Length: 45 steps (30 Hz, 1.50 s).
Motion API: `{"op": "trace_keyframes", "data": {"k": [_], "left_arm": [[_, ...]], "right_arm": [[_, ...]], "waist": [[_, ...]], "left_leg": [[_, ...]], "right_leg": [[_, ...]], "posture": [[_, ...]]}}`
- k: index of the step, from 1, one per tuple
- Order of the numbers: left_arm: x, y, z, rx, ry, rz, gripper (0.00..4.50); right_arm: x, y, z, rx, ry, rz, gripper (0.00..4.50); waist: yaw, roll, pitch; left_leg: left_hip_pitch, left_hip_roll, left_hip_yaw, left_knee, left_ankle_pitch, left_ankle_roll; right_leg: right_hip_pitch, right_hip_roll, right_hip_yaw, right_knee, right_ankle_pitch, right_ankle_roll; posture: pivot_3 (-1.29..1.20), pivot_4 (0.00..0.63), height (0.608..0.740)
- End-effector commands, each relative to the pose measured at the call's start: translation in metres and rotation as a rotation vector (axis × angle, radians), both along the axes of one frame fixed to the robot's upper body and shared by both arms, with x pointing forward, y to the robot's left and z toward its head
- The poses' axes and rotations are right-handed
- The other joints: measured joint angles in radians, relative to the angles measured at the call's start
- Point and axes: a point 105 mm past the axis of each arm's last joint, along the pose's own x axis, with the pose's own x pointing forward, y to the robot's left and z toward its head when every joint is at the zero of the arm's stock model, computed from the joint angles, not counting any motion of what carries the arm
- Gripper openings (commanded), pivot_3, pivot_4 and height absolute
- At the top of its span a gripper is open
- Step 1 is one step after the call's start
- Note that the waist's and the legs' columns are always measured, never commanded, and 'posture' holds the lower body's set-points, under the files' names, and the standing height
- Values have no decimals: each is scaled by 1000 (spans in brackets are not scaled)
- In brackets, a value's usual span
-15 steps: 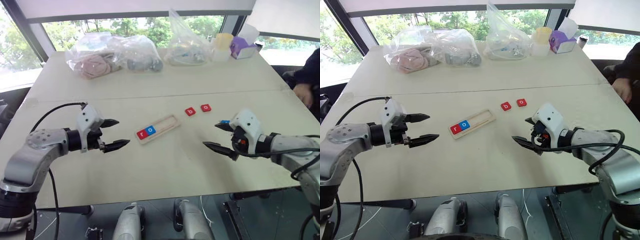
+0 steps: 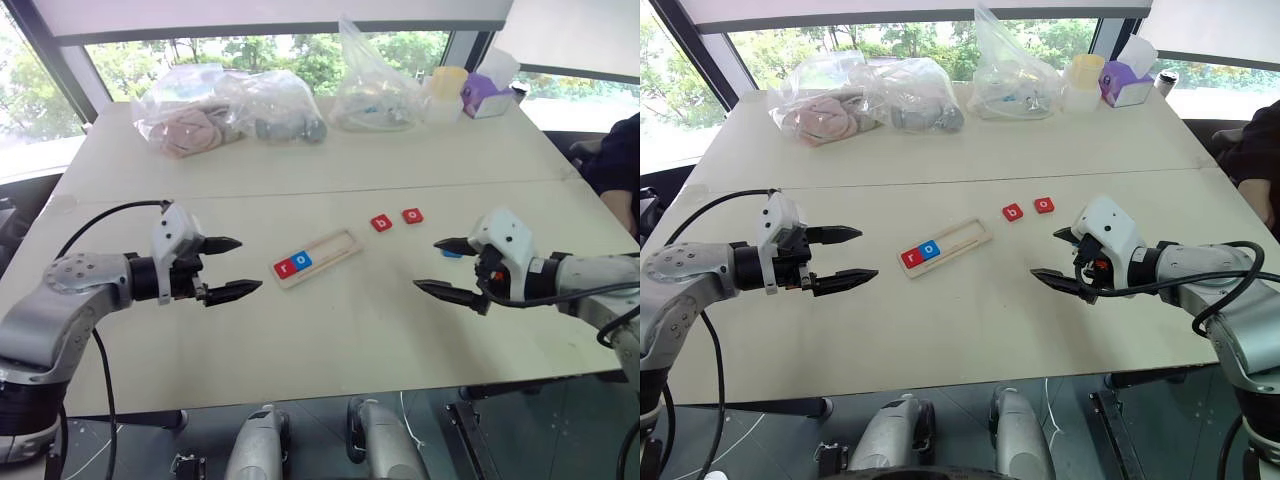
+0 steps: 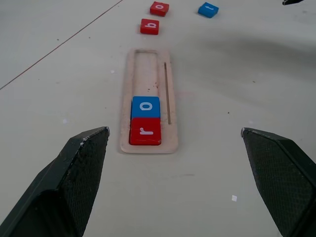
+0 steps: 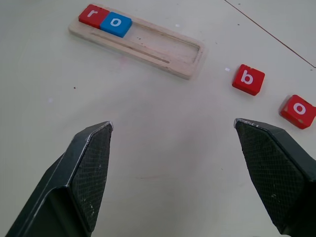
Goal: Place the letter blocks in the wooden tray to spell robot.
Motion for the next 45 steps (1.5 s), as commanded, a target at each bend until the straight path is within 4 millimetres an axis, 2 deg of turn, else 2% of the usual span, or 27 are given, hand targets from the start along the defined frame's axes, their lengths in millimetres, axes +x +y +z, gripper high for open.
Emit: {"op": "trace_keyframes", "data": {"k": [1, 13, 18, 22, 29, 37, 45], "left_arm": [[-2, -2, 4, 21, -27, -18, 4500], [11, -19, -13, 37, -73, 14, 4500], [24, -35, -33, 64, -117, 23, 4500], [40, -39, -43, 75, -156, 60, 4500], [61, -51, -46, 77, -231, 82, 4500], [66, -65, -57, 50, -216, 46, 4500], [72, -69, -73, 85, -201, 41, 4500]], "right_arm": [[-3, 5, 6, -1, -35, 18, 4054], [-2, 10, -1, 4, -51, 0, 4054], [-8, 19, -4, 32, -46, -5, 4054], [-13, 21, -8, 33, -42, -17, 4054], [-19, 27, -13, 51, -47, -47, 4054], [-19, 29, -14, 54, -56, -69, 4054], [-17, 29, -13, 53, -72, -79, 4054]], "waist": [[0, 0, 0], [5, 0, 0], [19, 0, 0], [22, 0, 0], [20, 0, 0], [20, 0, 0], [20, -1, 0]], "left_leg": [[0, 0, 0, 0, 0, 0], [1, -1, 1, 1, 0, 0], [1, -1, 2, 4, 0, 0], [-3, 0, 0, 12, 0, 0], [-3, 0, -2, 15, 0, 0], [-3, 0, -2, 14, 0, 0], [-3, 0, -3, 15, 0, 0]], "right_leg": [[0, 0, 0, 0, 0, 0], [1, 0, 1, 1, 1, -2], [1, 0, 1, 3, 1, -2], [0, 0, 0, 9, 0, -1], [1, -1, 1, 10, -1, 1], [1, 0, 1, 10, 1, -2], [1, 0, 1, 10, -1, 1]], "posture": [[0, 150, 740], [0, 150, 740], [0, 150, 740], [0, 150, 740], [0, 150, 740], [0, 150, 740], [0, 150, 740]]}}
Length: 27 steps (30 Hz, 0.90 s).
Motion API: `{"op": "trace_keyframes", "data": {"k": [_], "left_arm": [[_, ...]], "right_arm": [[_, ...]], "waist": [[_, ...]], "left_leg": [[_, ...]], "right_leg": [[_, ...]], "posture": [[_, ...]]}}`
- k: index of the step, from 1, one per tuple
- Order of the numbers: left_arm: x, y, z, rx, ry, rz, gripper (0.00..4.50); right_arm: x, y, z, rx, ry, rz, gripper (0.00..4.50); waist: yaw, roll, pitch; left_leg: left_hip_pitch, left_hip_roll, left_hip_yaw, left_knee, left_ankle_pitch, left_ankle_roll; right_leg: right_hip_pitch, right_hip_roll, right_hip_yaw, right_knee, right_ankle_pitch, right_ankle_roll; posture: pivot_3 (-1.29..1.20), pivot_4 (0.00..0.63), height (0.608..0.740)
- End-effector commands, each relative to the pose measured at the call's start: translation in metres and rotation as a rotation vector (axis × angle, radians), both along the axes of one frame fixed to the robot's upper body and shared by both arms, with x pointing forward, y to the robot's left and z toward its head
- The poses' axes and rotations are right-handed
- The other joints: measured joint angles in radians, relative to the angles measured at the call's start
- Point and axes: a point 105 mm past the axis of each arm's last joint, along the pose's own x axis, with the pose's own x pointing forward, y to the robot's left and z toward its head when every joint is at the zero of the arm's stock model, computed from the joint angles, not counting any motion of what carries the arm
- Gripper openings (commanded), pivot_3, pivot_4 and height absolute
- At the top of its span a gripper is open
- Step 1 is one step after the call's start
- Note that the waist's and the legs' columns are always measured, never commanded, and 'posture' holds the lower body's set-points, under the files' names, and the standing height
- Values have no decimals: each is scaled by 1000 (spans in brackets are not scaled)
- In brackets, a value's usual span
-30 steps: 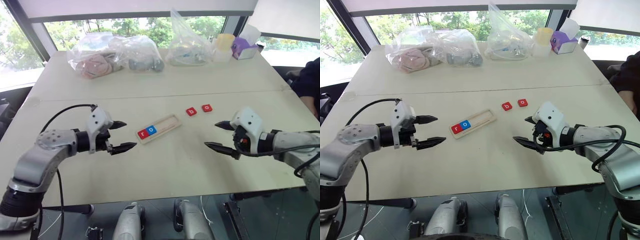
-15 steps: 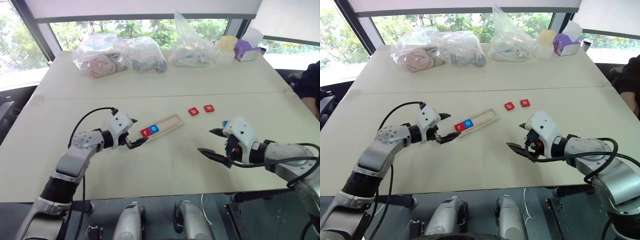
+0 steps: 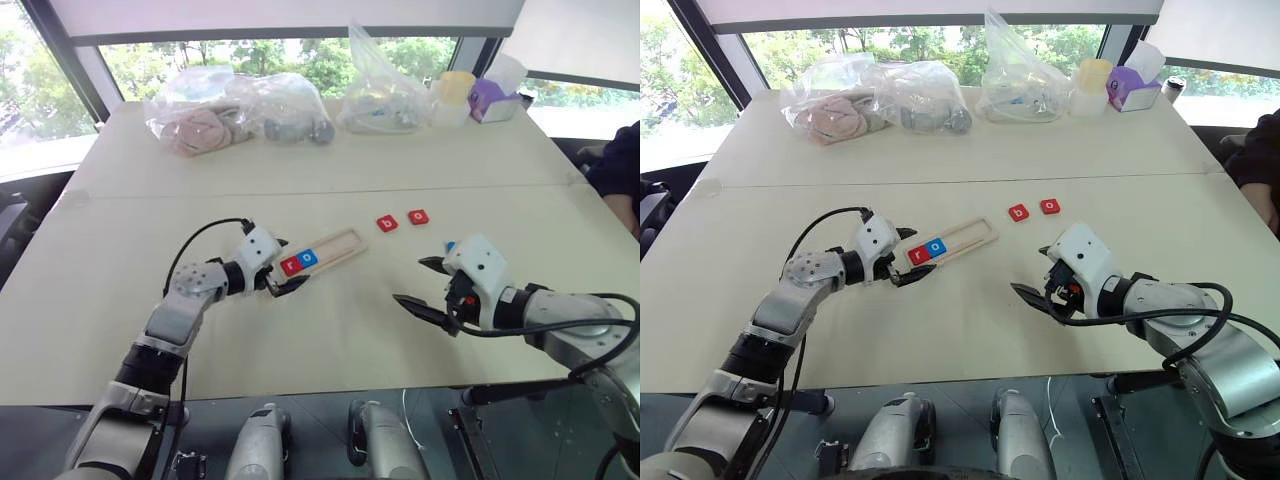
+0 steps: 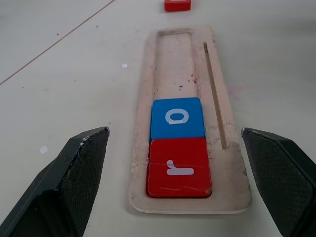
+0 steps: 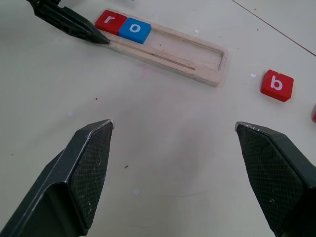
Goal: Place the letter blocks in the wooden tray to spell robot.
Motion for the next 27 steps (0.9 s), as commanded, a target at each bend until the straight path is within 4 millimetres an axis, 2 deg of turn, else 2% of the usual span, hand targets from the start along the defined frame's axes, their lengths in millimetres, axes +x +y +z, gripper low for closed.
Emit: {"op": "trace_keyframes", "data": {"k": [1, 16, 19, 22, 27], "left_arm": [[3, -5, 4, 16, -35, -19, 4500], [3, -1, -19, 91, 13, -10, 4500], [-1, 1, -22, 91, 31, -21, 3707], [-4, 5, -23, 107, 36, -21, 2482], [-13, 8, -27, 132, 54, -57, 2487]], "right_arm": [[-1, 5, 9, -1, -54, 17, 4054], [-1, 7, 10, -7, -61, 13, 4054], [0, 6, 10, -9, -62, 11, 4115], [0, 7, 10, -9, -62, 12, 4115], [0, 6, 10, -13, -60, 14, 4115]], "waist": [[1, 0, 0], [1, 0, -1], [0, 0, -1], [-1, 0, -1], [-6, 0, -1]], "left_leg": [[0, 0, 0, 0, 0, 0], [2, 0, 0, 0, 0, 0], [2, 0, 0, 0, 0, 0], [3, 1, 0, 0, 0, 0], [4, 3, 1, -1, 0, 0]], "right_leg": [[0, 0, 0, 0, 0, 0], [2, 0, 0, 0, 0, 0], [2, 0, 0, 0, 0, 0], [2, 0, 0, 0, 0, 0], [2, 1, 0, 0, 0, 0]], "posture": [[0, 150, 740], [0, 150, 740], [0, 150, 740], [0, 150, 740], [0, 150, 740]]}}
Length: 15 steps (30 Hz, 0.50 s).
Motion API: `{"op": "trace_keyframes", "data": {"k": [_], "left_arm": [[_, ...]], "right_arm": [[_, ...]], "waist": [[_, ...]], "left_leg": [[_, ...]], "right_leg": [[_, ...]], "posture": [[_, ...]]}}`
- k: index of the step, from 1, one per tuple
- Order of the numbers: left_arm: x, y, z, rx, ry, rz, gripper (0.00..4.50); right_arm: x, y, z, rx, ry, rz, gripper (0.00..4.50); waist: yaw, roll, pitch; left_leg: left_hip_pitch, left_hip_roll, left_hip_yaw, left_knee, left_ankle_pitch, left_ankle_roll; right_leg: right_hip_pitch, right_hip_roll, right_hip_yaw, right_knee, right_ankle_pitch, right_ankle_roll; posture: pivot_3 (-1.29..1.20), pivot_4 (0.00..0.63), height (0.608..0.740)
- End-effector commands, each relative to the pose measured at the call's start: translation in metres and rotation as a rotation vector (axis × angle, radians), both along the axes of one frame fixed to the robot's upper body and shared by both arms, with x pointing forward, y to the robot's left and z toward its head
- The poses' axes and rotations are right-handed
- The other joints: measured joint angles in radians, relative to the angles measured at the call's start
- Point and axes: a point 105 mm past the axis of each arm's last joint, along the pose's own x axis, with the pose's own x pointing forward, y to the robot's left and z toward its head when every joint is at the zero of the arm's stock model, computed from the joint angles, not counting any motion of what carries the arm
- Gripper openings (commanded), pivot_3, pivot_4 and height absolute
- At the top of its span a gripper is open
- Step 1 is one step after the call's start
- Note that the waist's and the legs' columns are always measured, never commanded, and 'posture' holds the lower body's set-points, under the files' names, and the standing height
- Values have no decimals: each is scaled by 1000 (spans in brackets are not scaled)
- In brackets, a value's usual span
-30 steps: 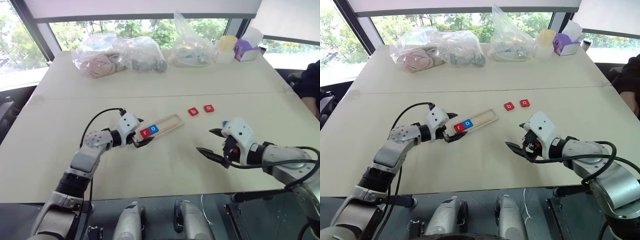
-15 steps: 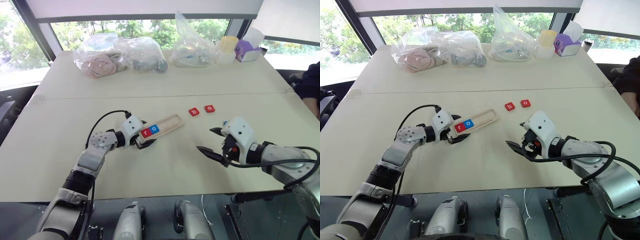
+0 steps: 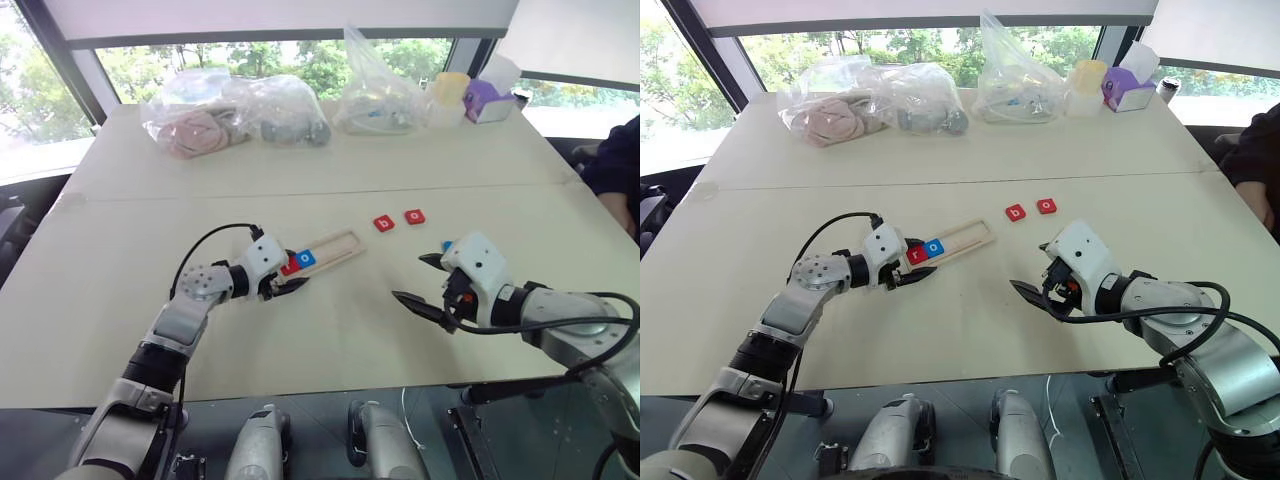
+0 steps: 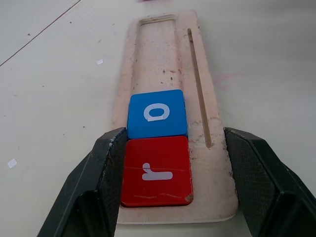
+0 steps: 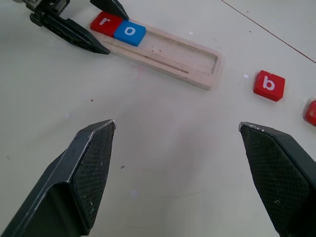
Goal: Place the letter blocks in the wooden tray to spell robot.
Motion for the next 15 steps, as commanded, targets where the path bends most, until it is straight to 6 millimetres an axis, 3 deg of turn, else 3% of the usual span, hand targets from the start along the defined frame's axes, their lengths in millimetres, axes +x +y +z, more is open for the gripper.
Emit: {"op": "trace_keyframes", "data": {"k": [1, 9, 15], "left_arm": [[-13, 8, -17, 69, 69, -35, 2487], [-60, -10, -14, 79, 106, -320, 2487], [-74, -18, -16, 119, 98, -443, 2487]], "right_arm": [[-2, 5, 9, -8, -41, 25, 4115], [-3, 3, 8, -18, -36, 30, 4115], [-3, 5, 9, -24, -37, 38, 4115]], "waist": [[0, 0, 0], [8, 0, 0], [7, 0, 0]], "left_leg": [[0, 0, 0, 0, 0, 0], [-1, 3, 0, -1, 0, 0], [-3, 2, 1, 0, 0, 0]], "right_leg": [[0, 0, 0, 0, 0, 0], [-1, 0, 0, -1, 0, 0], [-1, -2, 0, -3, 0, 0]], "posture": [[0, 150, 740], [0, 150, 740], [0, 150, 740]]}}
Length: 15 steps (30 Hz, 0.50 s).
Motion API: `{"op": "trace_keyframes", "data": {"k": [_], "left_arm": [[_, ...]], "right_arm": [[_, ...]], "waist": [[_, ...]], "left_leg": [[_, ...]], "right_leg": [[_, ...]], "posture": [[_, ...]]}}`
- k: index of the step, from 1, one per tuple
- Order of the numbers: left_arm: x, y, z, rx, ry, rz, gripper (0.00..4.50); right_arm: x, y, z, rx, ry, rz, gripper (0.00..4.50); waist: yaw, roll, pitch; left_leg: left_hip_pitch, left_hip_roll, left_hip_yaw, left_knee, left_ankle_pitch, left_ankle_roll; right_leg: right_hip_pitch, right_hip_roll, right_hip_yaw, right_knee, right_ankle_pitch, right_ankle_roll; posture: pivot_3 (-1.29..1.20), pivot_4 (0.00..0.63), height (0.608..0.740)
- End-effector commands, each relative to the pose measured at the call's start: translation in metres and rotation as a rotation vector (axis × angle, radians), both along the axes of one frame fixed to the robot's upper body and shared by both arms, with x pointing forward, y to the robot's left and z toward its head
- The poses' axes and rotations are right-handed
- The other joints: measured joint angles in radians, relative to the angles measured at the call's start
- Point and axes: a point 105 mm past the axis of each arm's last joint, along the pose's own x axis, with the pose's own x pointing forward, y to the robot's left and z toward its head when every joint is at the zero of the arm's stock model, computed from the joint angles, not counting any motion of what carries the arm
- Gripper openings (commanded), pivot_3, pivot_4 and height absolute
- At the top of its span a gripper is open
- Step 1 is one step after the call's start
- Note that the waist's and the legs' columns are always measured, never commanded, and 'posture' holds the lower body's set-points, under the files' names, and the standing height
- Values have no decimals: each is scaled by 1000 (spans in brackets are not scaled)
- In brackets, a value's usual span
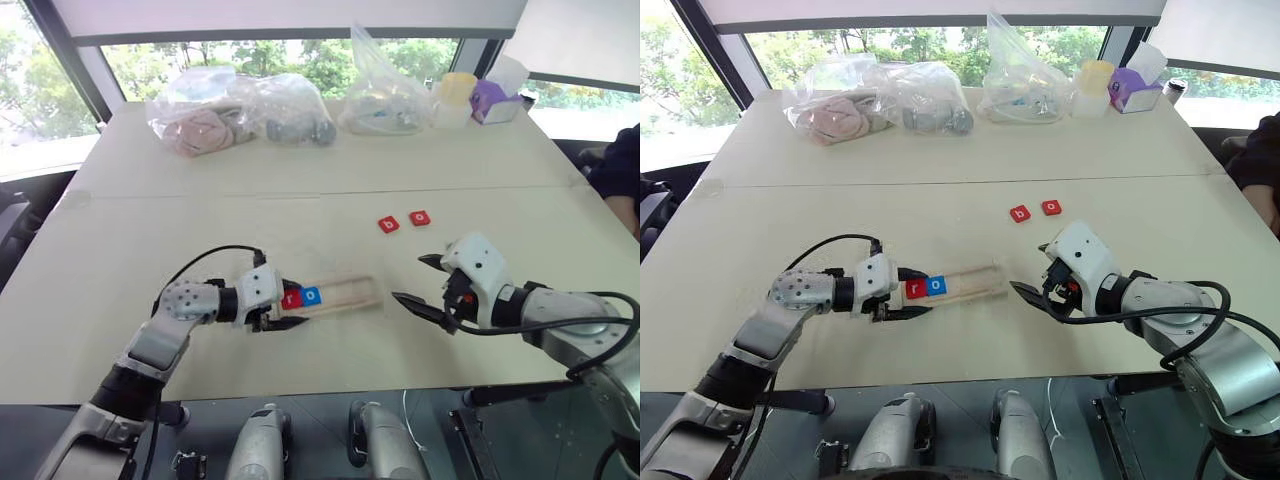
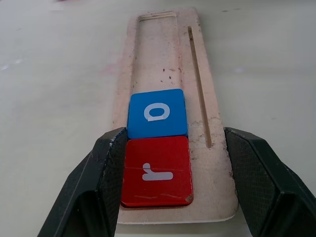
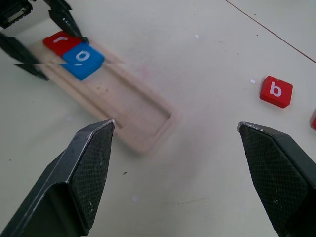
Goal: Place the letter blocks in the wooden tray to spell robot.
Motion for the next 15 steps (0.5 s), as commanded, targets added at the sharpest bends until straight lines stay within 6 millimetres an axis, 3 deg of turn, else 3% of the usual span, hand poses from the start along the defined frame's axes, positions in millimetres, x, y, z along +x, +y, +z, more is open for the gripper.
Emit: {"op": "trace_keyframes", "data": {"k": [1, 15], "left_arm": [[-16, -10, -11, 56, 19, -127, 2487], [-5, -14, -21, 67, -33, -127, 2487]], "right_arm": [[-2, 4, 9, -19, -42, 28, 4115], [0, 6, 10, -29, -50, 41, 4115]], "waist": [[0, 0, 0], [1, 0, 0]], "left_leg": [[0, 0, 0, 0, 0, 0], [-1, 0, -1, 0, 0, 0]], "right_leg": [[0, 0, 0, 0, 0, 0], [0, 0, 0, 0, 0, 0]], "posture": [[0, 150, 740], [0, 150, 740]]}}
